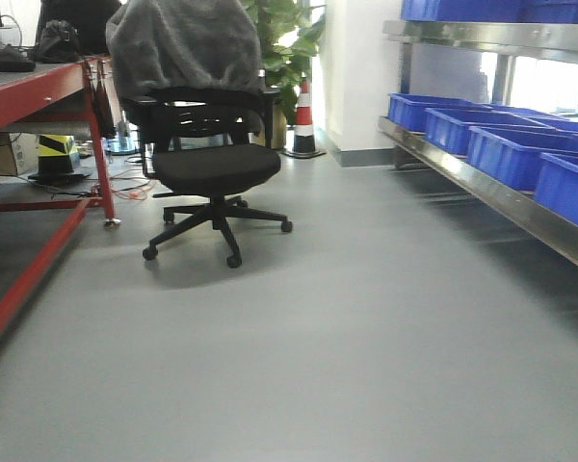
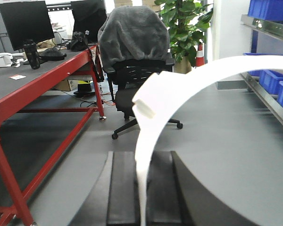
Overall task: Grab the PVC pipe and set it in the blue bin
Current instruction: 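Drive the base up to the shelf of blue bins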
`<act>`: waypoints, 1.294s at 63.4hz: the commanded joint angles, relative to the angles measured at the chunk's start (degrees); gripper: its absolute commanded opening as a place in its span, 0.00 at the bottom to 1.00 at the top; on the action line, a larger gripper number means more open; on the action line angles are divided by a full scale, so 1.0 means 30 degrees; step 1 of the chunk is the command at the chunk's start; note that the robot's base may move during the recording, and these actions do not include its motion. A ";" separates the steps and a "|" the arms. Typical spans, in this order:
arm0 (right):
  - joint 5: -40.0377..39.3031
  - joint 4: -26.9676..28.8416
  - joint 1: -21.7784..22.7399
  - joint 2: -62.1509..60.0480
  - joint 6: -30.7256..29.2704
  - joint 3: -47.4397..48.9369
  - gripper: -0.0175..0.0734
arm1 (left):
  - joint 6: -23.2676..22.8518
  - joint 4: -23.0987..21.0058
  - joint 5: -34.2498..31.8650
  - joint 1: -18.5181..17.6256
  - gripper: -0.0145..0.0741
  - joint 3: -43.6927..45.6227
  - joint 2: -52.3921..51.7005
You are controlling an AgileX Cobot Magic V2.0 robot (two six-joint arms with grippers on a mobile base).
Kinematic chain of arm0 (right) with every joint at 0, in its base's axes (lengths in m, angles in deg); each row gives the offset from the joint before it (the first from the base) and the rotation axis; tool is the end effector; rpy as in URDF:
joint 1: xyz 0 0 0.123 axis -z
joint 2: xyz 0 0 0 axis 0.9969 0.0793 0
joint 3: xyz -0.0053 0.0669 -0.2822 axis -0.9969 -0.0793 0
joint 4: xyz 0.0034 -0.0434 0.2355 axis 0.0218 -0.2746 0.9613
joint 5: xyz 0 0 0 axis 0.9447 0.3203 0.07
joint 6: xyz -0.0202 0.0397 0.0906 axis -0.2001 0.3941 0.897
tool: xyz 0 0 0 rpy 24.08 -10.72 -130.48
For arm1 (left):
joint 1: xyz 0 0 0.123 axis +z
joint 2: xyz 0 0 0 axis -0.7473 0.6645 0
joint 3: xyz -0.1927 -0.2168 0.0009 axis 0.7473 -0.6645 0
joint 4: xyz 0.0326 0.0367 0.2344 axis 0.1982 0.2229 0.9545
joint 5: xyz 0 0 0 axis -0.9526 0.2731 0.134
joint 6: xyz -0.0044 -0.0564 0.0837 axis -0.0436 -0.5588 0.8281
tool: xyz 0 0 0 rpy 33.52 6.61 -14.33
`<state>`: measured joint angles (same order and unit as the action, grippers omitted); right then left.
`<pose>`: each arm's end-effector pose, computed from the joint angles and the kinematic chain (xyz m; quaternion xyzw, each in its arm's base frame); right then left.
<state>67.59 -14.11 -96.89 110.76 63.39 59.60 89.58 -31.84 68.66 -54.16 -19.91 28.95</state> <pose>0.0699 0.0146 0.3937 -0.0238 0.7268 0.1173 0.6763 0.0556 -0.0088 0.3886 0.0261 0.6808 -0.0682 0.7288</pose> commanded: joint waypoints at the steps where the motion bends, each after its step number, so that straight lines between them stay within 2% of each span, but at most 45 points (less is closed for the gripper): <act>1: -0.0579 -0.0206 0.0023 -0.0079 -0.0092 -0.0018 0.01 | 0.0039 -0.0088 -0.0601 -0.0026 0.04 0.0022 -0.0047; 82: -0.0579 -0.0206 0.0023 -0.0079 -0.0092 -0.0018 0.01 | 0.0039 -0.0088 -0.0727 -0.0026 0.04 0.0022 -0.0091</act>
<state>67.45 -14.11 -96.89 110.76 63.39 59.54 89.58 -31.84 68.21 -54.16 -19.91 28.81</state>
